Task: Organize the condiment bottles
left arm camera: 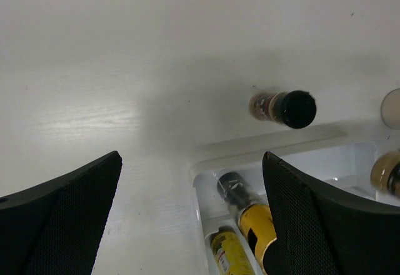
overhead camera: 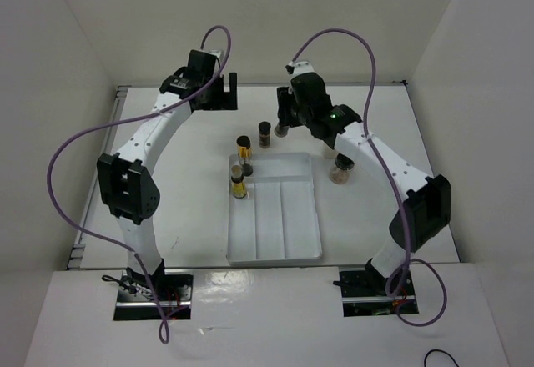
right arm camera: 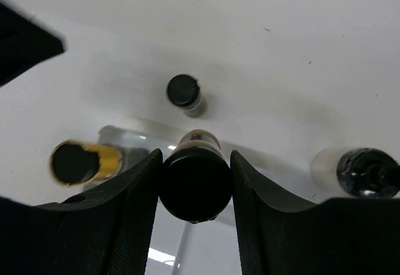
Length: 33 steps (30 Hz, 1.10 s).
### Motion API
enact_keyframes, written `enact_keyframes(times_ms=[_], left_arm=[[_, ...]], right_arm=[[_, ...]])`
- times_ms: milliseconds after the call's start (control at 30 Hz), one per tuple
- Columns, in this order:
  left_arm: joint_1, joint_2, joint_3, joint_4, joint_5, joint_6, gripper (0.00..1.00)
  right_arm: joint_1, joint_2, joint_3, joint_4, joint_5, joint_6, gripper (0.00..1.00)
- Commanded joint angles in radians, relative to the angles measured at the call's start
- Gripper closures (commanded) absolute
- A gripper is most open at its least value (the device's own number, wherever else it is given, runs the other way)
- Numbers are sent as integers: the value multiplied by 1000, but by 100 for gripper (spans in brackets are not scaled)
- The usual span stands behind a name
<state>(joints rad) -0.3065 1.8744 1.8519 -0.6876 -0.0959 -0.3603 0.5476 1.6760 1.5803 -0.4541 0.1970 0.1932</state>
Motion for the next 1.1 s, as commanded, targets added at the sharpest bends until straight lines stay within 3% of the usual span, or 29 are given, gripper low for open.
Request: enact_keyframes(times_ms=[0, 300, 567, 733, 1067], left_arm=[[-3, 70, 145, 11, 82, 75, 1], [-3, 241, 403, -104, 140, 113, 1], [-32, 262, 434, -113, 117, 123, 1], [-42, 272, 454, -122, 127, 132, 1], [-42, 290, 491, -155, 117, 132, 1]], right_arm=[[75, -79, -71, -35, 31, 44, 100], [193, -233, -312, 11, -11, 118, 100], [232, -243, -404, 109, 7, 141, 100], [232, -202, -477, 239, -13, 123, 100], [252, -53, -428, 249, -5, 84, 100]])
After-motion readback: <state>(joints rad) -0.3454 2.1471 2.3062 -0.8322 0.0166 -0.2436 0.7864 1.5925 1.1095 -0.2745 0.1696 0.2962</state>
